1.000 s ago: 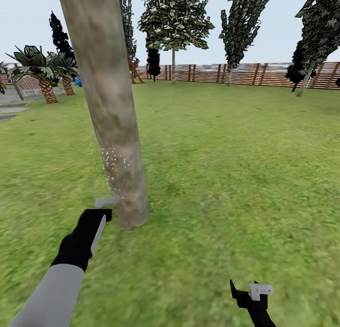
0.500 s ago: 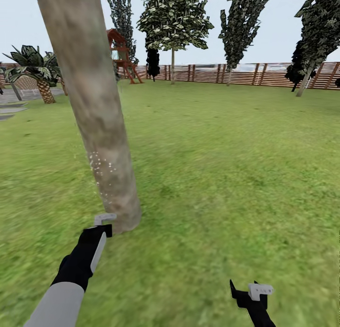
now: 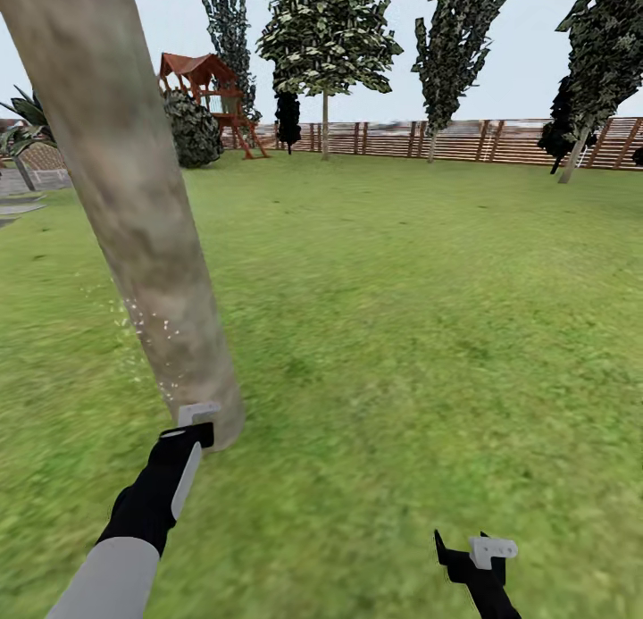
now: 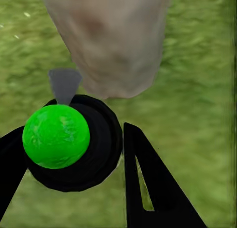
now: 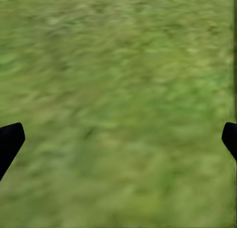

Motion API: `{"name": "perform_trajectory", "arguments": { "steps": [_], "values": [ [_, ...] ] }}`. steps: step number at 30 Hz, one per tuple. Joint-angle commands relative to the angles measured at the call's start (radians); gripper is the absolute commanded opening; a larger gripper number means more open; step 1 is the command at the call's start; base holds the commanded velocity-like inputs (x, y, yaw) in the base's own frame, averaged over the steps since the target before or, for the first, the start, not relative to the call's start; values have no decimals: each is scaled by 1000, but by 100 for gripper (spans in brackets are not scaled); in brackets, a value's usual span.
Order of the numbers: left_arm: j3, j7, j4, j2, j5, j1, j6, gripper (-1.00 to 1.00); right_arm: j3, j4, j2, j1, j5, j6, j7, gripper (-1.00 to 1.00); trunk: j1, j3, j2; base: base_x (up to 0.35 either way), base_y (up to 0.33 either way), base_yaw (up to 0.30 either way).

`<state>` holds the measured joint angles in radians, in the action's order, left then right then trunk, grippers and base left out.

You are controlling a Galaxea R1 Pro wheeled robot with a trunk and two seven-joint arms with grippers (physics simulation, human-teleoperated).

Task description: In the garden, pick up the pesticide atomizer on the floor and spray pesticide onto both trees until each tree trunk is fully covered.

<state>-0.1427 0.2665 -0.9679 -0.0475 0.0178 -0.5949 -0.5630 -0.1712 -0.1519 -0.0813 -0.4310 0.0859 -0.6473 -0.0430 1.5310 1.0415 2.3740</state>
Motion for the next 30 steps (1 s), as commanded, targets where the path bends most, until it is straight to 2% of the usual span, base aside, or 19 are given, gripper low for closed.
{"name": "perform_trajectory", "arguments": {
  "steps": [1, 6, 16, 24, 30],
  "values": [
    [0, 0, 0, 0, 1, 0, 0, -100, 0, 0, 0, 0, 0, 0, 0, 100, 0, 0, 0, 65, -263, 0],
    [0, 0, 0, 0, 1, 0, 0, -100, 1, 0, 1, 0, 0, 0, 0, 100, 0, 0, 0, 14, -271, 47],
    [0, 0, 0, 0, 0, 0, 0, -100, 0, 0, 1, 0, 0, 0, 0, 100, 0, 0, 0, 7, -275, 259],
    [0, -1, 0, 0, 0, 0, 0, -100, 0, 0, 0, 0, 0, 0, 0, 100, 0, 0, 0, 105, -275, 270],
    [0, 0, 0, 0, 1, 0, 0, -100, 0, 0, 0, 0, 0, 0, 0, 100, 0, 0, 0, 128, -275, 52]
  ]
}}
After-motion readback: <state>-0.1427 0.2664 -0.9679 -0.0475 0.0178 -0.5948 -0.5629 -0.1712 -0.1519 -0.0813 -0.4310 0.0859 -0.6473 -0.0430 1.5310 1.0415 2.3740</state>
